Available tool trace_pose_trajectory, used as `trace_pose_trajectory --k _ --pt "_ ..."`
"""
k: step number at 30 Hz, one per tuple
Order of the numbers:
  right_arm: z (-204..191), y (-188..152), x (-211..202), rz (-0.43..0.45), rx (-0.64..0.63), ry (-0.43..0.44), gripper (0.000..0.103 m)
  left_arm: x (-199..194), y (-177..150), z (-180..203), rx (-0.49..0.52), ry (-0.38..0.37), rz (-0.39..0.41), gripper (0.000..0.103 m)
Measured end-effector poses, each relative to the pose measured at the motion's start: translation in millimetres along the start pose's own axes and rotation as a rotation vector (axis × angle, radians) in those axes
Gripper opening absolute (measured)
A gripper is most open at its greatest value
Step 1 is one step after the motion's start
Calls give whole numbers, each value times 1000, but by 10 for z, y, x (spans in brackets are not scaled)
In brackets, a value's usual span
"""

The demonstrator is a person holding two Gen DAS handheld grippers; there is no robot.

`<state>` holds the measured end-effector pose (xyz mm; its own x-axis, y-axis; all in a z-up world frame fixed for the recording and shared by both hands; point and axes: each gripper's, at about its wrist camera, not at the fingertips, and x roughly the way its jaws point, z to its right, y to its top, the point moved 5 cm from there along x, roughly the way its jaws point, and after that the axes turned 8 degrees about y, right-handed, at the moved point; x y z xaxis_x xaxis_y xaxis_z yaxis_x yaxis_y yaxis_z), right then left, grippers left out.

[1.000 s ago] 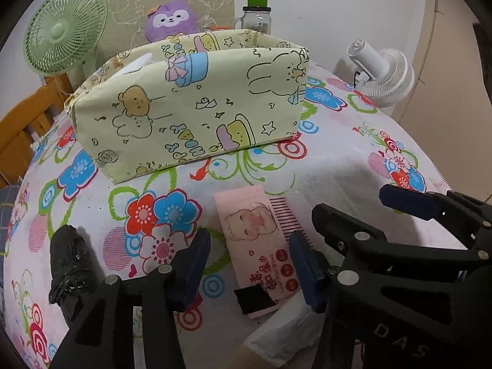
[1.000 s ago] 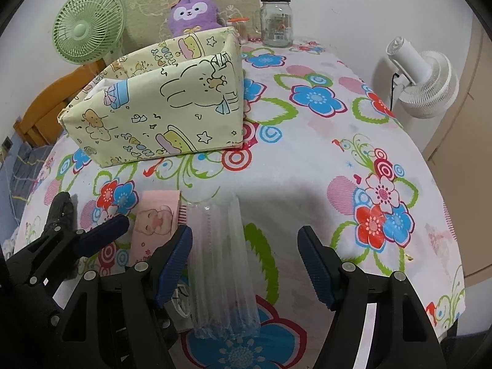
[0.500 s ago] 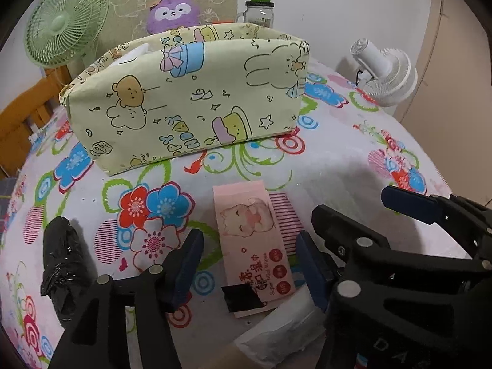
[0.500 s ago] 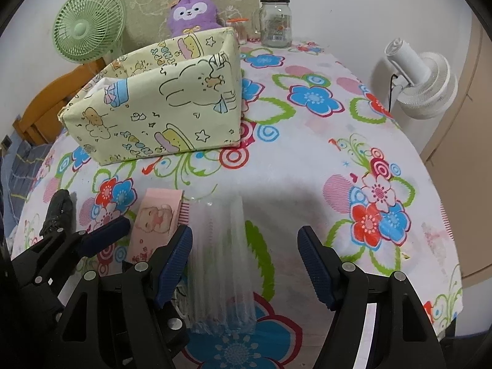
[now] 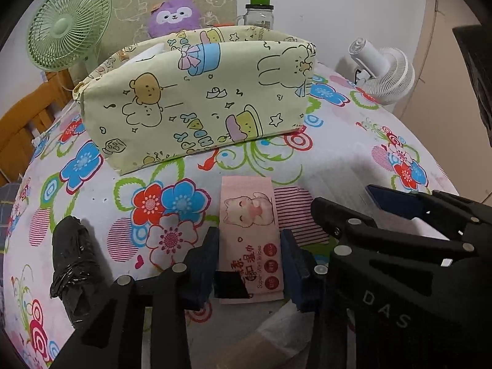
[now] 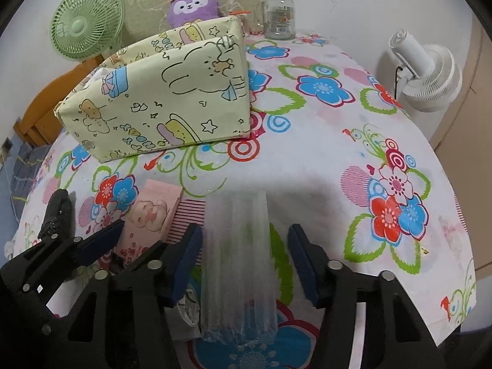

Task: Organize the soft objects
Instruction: 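Grasp the pink wet-wipe pack with the left tool while the right tool grasps the clear straw bag, then lift the pink wipe pack and clear straw bag and carry both over the box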

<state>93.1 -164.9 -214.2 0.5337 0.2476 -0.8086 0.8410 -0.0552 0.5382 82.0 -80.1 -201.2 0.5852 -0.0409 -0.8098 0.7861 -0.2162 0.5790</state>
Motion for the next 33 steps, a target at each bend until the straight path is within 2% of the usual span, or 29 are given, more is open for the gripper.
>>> trace_pose_trajectory --k 2,7,8,13,33 --pt "-29 6 10 -3 -4 7 48 1 3 -8 -2 -4 -3 41" --pt "-120 20 28 -9 -23 28 23 -3 9 -2 0 -4 -5 40" --pt "-139 20 27 -7 -29 25 22 -3 9 -2 2 -5 -6 40" --pt "-160 40 8 1 -32 26 21 -14 28 -23 -16 -34 -15 40" --pt "-329 289 -326 77 -69 33 21 -338 259 -93 -26 -20 58 40"
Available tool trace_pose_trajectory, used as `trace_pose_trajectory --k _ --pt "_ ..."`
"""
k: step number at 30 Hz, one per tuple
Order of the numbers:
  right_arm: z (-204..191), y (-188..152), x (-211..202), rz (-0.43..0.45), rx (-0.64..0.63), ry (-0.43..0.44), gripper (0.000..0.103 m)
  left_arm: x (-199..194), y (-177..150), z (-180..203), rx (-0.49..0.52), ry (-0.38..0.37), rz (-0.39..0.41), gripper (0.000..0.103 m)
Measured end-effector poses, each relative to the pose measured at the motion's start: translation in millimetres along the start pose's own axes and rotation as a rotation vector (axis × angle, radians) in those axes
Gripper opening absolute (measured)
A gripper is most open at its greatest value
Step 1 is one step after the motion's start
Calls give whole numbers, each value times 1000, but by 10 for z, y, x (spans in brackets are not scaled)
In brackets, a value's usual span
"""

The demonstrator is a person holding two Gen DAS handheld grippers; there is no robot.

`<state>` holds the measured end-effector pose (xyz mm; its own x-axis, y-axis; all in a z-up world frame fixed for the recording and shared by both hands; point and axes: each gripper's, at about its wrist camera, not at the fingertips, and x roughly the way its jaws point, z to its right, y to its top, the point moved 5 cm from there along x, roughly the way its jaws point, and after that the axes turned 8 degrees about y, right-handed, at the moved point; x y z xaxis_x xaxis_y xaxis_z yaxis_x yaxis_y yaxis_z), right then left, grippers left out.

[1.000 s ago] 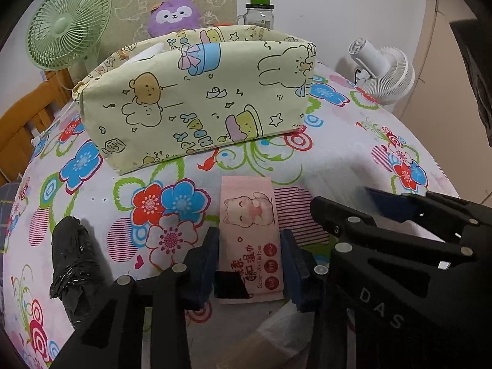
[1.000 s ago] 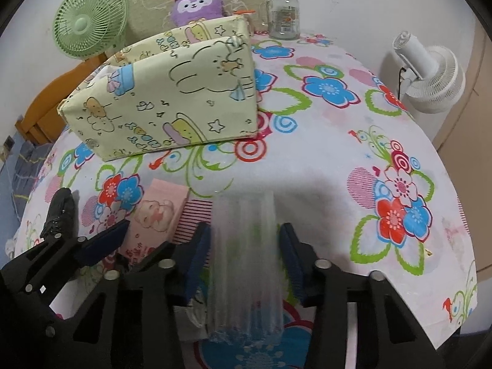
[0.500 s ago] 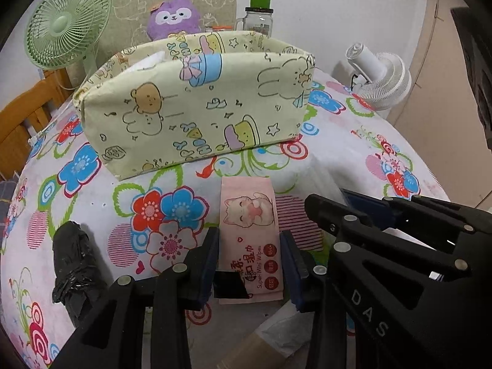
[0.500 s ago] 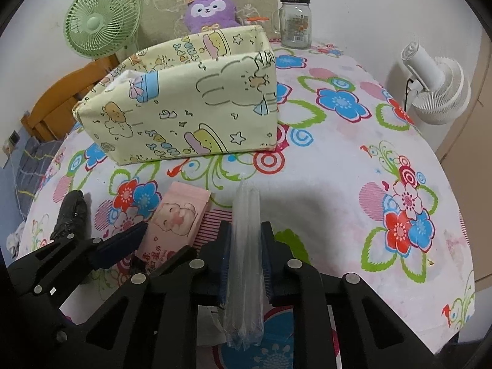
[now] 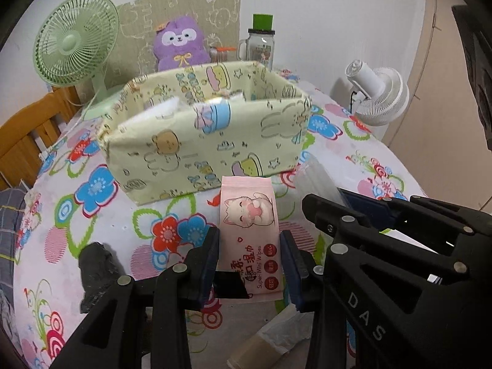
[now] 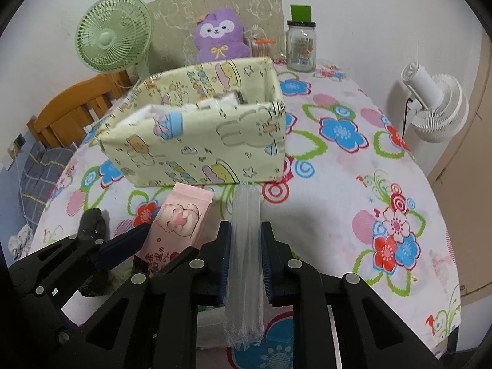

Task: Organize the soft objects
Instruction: 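Lift the pink wipe pack and clear straw bag and carry both over the box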

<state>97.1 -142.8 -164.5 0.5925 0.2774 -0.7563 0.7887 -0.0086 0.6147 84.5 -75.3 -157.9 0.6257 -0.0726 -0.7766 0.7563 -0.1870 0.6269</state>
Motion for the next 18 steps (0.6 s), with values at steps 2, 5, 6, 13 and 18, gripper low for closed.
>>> trace_pose_trajectory --k 2,5,6,13,18 --pt "-27 33 -45 10 -3 2 21 -50 30 -9 -2 4 10 40" --pt "-67 85 -115 26 -11 6 21 -113 77 -29 -5 9 23 40" --pt "-75 95 -130 30 -13 7 21 -129 93 -41 -5 10 26 40" --pt "-143 187 -284 60 -25 17 21 -289 180 -63 -13 14 54 40" --pt "-196 248 -400 85 -34 25 21 -412 236 -89 -13 20 79 40"
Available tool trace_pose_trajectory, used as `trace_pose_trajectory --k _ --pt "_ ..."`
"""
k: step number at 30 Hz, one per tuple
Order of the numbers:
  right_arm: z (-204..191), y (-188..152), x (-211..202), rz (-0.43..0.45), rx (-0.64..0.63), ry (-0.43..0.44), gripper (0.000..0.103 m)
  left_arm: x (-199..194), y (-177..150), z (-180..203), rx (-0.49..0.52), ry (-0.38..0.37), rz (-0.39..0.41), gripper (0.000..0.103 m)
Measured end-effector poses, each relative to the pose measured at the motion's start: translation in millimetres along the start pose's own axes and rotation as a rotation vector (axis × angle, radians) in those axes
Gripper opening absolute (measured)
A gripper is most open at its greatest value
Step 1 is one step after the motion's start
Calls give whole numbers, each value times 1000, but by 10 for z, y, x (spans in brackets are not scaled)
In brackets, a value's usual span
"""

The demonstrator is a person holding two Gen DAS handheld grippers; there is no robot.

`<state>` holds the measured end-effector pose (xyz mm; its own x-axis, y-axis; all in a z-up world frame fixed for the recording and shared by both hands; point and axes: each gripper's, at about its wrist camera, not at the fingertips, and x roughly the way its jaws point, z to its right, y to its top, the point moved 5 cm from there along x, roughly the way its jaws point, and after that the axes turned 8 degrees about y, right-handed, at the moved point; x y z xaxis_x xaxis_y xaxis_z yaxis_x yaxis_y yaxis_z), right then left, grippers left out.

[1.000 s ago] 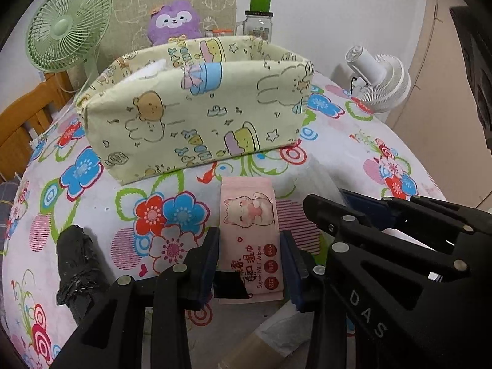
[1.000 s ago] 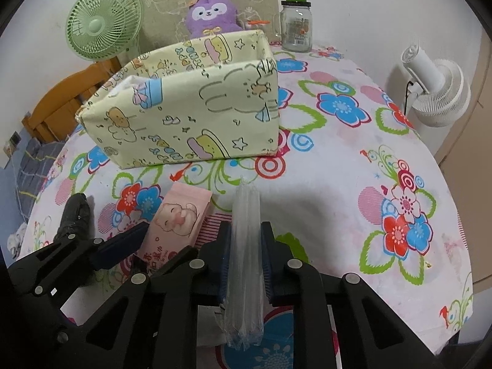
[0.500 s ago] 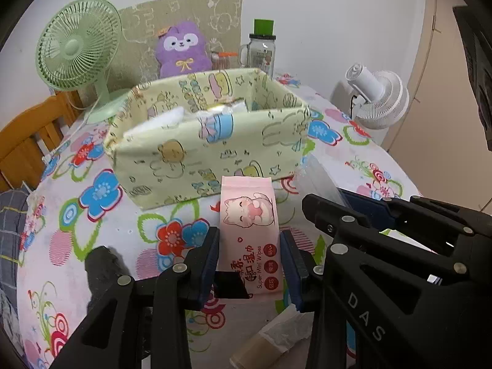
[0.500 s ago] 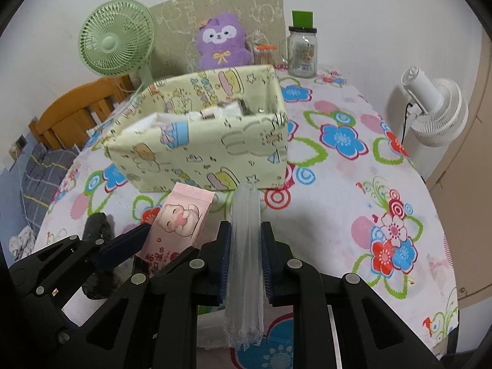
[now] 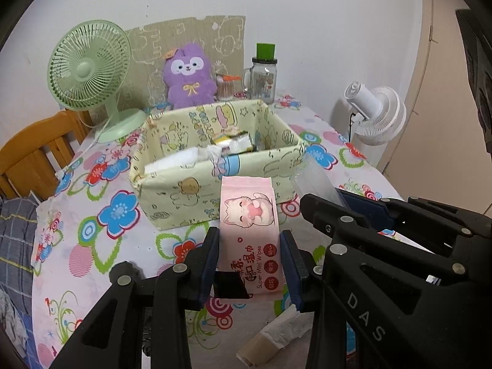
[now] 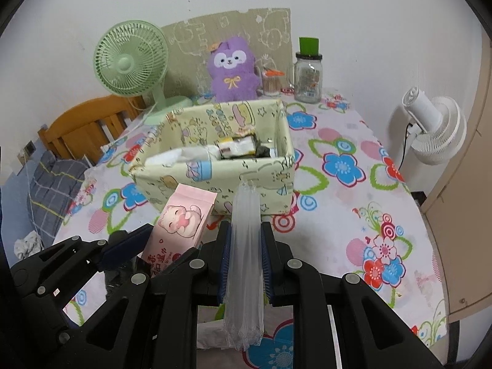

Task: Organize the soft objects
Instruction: 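Lift the pink wipe pack and clear straw bag and carry both over the box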

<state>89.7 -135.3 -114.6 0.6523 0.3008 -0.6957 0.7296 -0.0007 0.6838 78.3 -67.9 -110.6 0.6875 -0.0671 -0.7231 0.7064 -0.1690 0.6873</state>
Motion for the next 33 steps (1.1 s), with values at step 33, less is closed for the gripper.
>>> trace_pose_trajectory --k 33 --pt "-220 453 -432 122 -41 3 21 -453 440 -112 8 -7 133 40"
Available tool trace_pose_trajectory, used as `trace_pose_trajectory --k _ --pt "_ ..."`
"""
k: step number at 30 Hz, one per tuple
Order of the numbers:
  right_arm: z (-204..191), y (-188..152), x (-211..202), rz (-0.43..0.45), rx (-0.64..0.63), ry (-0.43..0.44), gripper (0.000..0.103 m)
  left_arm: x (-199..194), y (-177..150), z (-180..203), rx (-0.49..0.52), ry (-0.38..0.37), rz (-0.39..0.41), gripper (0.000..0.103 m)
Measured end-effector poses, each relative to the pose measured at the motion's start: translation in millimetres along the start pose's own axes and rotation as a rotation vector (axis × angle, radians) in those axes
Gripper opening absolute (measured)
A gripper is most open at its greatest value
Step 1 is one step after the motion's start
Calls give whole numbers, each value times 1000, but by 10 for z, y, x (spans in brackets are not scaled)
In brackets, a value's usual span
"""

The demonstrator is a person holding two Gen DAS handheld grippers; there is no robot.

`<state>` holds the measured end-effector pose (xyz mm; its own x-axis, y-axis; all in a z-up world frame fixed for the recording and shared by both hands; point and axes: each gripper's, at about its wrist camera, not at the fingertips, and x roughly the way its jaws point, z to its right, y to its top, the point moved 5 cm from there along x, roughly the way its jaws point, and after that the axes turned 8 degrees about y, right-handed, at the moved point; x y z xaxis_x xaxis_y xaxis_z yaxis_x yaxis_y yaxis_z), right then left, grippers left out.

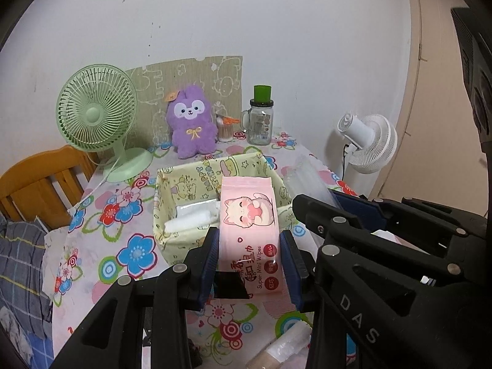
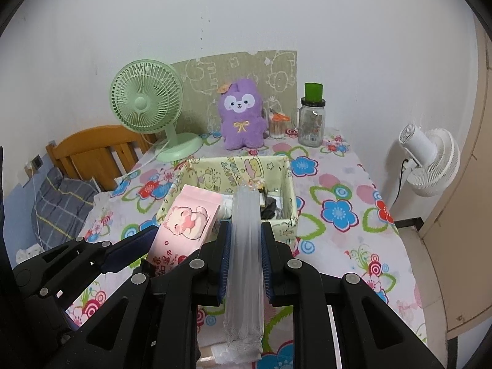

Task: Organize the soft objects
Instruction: 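Lift the pink wipe pack and clear straw bag and carry both over the box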

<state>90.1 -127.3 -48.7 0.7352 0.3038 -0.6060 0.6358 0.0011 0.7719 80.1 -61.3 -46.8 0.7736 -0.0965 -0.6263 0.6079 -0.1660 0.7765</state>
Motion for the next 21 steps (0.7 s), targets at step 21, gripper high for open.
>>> trace_pose_trajectory --k 21 --pt "68 381 329 7 6 15 21 316 333 -139 -2 19 6 40"
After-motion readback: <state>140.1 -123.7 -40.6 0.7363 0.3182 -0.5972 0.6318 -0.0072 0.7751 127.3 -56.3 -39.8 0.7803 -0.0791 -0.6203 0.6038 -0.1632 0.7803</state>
